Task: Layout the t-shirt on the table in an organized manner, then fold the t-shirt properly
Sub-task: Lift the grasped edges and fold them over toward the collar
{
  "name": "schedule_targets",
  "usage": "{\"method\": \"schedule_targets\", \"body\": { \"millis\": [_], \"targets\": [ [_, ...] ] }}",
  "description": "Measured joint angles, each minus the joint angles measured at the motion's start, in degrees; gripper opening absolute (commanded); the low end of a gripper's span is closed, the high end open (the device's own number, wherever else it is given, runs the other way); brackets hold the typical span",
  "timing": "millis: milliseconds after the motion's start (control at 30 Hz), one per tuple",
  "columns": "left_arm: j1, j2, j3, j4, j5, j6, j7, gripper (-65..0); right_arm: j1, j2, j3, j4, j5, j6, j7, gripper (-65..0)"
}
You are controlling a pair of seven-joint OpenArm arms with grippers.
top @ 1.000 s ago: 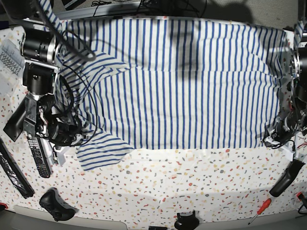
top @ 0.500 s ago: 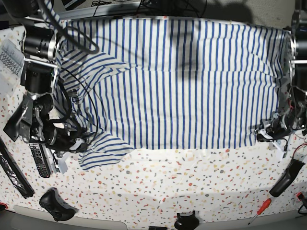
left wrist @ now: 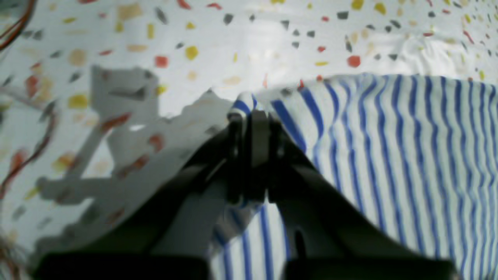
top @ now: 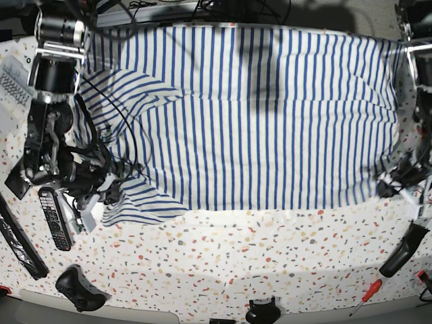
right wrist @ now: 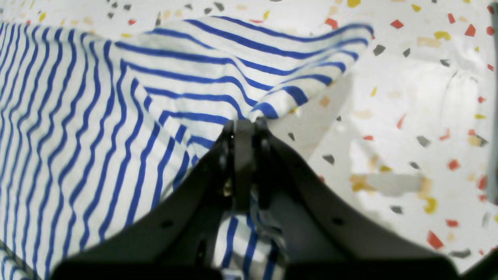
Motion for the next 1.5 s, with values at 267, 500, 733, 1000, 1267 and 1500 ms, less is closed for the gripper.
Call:
{"method": "schedule_targets", "body": {
  "millis": [267, 500, 733, 1000, 1267, 1500],
  "targets": [
    [11.8, 0.0, -5.7, 12.7, -6.1, -4.3, 1.8, -65.0, -5.6, 0.0, 8.2, 11.4, 5.9, 0.1, -4.0, -65.0],
    [17.1, 0.0, -9.1, 21.7, -6.1, -4.3, 3.6, -65.0, -5.7, -0.1, 14.3, 12.5, 14.0, 0.0, -9.2, -65.0],
    [20.6, 0.0, -12.5, 27.3, -6.2, -4.5, 6.4, -65.0, -8.6, 0.1, 14.5, 12.5, 16.4, 0.0, -11.1, -65.0],
    [26.4, 0.0, -15.4, 29.6, -13.9, -4.5, 9.5, -65.0, -15.3, 1.5, 15.1, 12.5, 15.7, 0.0, -11.3, -65.0],
    [31.9, 2.4, -15.6, 29.7, -15.0, -6.0, 10.8, -65.0, -19.6, 1.5, 19.7, 12.5, 15.8, 0.0, -11.1, -65.0],
    [32.2, 6.6, -15.6, 29.7, -14.8, -6.1, 9.7, -65.0, -20.0, 1.4, 19.7, 12.5, 15.9, 0.0, -10.9, -65.0]
  ]
}}
